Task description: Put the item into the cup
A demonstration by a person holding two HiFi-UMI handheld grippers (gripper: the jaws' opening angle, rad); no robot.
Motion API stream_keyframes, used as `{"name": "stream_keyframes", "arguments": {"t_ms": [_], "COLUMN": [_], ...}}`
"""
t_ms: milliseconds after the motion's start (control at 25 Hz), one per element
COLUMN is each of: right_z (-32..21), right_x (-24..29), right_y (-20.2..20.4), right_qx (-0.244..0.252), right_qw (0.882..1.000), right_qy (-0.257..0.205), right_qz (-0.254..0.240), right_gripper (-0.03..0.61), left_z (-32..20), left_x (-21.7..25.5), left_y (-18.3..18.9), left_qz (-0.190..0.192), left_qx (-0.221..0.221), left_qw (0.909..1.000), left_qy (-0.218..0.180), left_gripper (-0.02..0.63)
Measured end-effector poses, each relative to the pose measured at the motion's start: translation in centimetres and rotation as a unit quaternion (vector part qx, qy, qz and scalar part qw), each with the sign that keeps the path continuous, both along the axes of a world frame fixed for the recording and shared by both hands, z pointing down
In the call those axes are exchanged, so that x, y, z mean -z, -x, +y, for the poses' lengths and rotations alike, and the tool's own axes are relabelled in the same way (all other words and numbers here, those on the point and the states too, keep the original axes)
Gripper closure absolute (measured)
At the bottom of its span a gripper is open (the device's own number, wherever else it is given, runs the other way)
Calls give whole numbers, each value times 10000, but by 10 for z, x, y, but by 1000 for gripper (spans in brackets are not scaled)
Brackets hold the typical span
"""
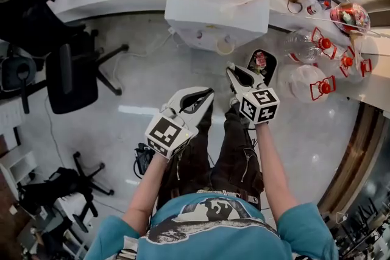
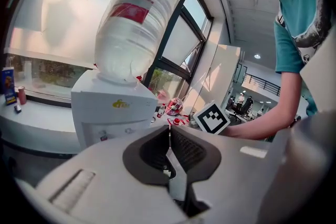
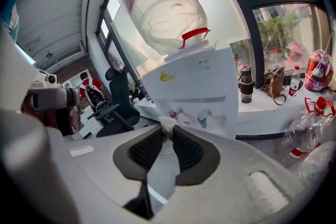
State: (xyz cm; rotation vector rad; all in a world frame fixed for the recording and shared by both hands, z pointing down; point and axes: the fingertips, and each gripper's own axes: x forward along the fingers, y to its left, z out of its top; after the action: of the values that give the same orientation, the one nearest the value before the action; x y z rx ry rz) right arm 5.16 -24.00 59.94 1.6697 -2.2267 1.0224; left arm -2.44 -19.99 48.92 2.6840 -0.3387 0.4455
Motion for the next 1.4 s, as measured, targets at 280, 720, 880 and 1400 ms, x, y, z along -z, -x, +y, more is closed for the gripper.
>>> {"name": "stream_keyframes", "arguments": {"t_ms": [280, 720, 880, 1400], "right_z": [-25, -54, -61, -79], "right_x": [-40, -114, -136, -178], "right_y": [-16, -33, -38, -46], "right_qx": [-217, -282, -252, -149], "right_qw": [9995, 9958, 9937, 9871], "right_qy": [35, 432, 663, 1147], "right_qz": [219, 757, 873, 1111], "right_gripper": [512, 512, 512, 508], "left_z": [-14, -15, -10, -3], "left_x": [-25, -50, -55, -64], "left_y": [0, -1, 1, 6], "left_qz": [-7, -57, -68, -77], "left_qx": [23, 35, 38, 59], "left_qw": [10000, 9999, 10000, 9999], "left_qy": [-28, -86, -34, 75], "left_gripper": [597, 598, 598, 600]}}
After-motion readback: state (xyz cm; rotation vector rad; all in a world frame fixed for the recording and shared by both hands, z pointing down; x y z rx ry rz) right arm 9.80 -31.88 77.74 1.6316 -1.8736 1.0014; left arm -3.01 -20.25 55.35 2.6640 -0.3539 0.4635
